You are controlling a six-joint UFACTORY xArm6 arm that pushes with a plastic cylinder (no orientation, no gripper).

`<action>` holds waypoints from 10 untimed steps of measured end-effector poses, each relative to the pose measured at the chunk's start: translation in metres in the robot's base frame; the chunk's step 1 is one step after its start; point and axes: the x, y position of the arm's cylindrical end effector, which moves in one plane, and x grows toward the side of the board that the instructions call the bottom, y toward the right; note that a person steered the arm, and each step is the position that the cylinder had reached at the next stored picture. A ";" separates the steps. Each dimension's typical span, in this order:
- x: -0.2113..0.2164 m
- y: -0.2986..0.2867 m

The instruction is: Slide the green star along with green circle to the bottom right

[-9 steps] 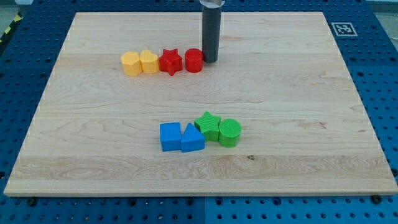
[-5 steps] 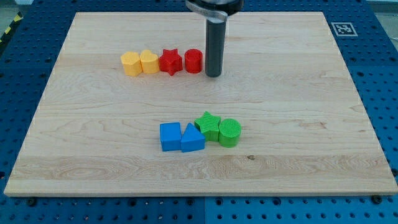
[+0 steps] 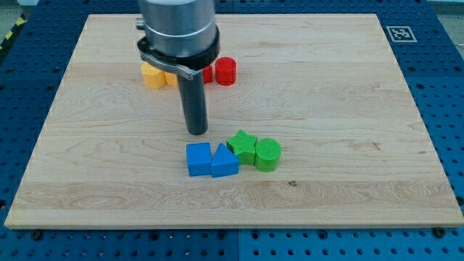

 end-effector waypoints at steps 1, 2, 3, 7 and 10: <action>0.011 0.008; 0.028 0.018; 0.037 0.044; 0.060 0.108; 0.076 0.119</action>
